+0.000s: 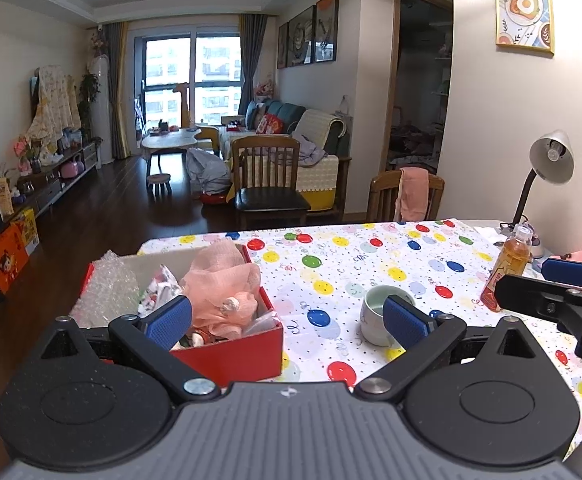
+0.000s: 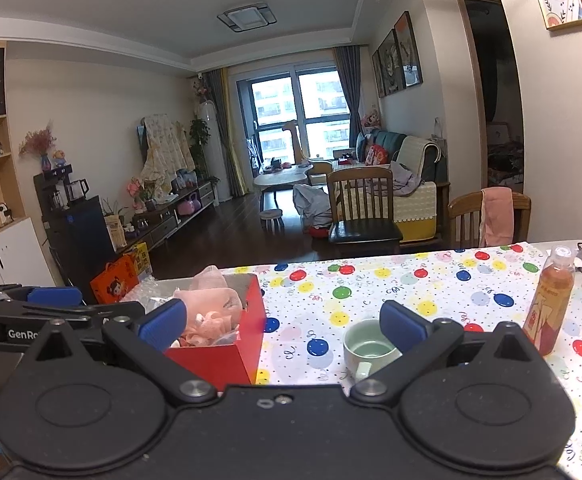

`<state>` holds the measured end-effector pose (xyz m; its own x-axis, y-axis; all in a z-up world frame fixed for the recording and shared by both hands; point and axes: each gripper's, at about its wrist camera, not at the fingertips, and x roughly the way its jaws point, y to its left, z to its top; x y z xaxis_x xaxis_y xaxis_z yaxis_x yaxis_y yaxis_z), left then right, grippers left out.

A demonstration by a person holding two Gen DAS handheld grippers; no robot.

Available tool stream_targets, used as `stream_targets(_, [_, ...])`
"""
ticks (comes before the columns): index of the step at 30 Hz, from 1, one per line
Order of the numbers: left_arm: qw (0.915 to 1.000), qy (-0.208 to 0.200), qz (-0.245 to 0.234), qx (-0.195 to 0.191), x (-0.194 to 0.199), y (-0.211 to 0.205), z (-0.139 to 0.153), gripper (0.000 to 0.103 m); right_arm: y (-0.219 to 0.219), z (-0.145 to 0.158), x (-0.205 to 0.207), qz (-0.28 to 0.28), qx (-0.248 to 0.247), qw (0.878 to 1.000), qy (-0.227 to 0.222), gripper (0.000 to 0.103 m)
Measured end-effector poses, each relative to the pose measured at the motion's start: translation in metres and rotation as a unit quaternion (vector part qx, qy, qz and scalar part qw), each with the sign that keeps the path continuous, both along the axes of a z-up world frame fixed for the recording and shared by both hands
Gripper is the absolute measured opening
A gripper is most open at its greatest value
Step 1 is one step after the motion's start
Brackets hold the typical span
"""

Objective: Organize soft objects

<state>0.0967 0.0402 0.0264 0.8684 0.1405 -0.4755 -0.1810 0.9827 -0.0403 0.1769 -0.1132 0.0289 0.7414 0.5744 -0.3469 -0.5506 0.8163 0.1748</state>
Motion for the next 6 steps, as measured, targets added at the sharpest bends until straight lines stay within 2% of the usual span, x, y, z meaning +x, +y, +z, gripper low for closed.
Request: stream_targets(6, [0.9999, 0.011, 0.004, -0.008, 0.0052, -0.0066, -0.0032, 0.102, -0.0054, -0.0016, 0.0033, 0.000, -0.017, 1.000, 0.004, 0.103])
